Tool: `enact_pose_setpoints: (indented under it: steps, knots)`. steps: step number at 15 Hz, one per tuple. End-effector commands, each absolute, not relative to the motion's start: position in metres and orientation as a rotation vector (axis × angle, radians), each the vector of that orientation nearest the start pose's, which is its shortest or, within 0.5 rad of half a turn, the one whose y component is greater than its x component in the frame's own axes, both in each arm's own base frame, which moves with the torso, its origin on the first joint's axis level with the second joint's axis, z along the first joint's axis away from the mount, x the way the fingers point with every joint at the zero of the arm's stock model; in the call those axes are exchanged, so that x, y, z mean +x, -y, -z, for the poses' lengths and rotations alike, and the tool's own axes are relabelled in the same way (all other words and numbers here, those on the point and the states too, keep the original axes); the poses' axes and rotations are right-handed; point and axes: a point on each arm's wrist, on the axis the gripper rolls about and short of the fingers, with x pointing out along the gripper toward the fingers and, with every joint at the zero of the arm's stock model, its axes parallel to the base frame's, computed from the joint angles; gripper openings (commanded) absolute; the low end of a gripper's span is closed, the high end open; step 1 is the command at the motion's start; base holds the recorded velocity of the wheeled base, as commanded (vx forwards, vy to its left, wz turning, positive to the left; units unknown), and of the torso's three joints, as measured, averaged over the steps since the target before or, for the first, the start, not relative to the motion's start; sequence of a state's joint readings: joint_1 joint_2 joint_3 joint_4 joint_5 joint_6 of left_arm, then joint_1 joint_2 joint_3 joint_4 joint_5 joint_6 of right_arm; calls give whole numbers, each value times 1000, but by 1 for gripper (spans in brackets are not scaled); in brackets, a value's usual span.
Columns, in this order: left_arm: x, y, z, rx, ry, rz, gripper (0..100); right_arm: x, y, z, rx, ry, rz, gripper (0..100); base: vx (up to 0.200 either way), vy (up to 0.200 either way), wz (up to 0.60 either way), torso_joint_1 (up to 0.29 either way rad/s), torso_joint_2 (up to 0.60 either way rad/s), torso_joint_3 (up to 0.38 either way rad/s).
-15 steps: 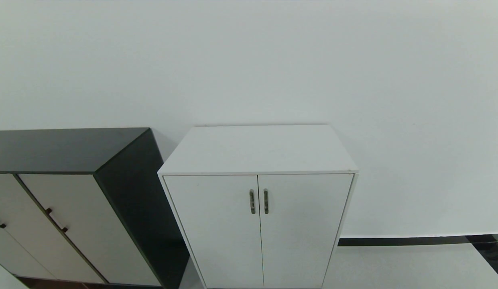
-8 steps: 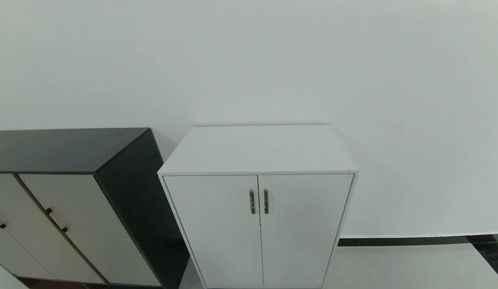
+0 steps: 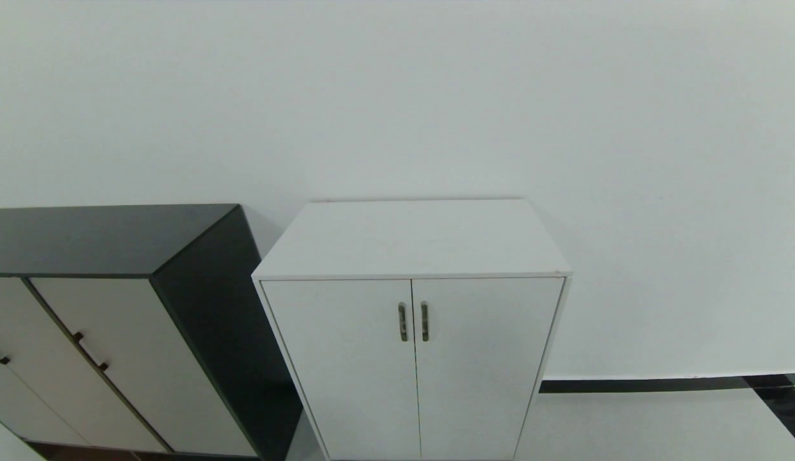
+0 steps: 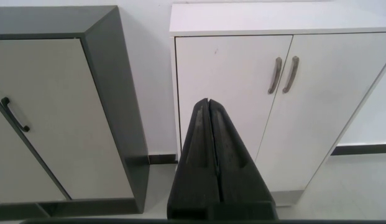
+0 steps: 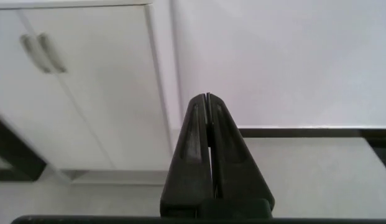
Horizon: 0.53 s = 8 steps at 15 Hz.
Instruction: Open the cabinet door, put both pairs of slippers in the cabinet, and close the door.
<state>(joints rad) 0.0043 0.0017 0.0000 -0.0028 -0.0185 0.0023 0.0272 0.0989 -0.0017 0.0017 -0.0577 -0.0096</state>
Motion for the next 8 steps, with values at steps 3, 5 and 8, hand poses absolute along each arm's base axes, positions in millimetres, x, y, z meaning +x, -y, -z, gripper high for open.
enact_pose_setpoints:
  steps: [3,5,8]
  knots:
    - [-23,1,-76,3,2,14,0,-18,0,-77,3,-60,88,0,0,0,0,0,0,0]
    - [-23,1,-76,3,2,14,0,-23,0,-75,6,-3,15,0,0,0,0,0,0,0]
    - [-23,1,-76,5,2,14,0,-23,0,-75,5,-2,12,0,0,0,0,0,0,0]
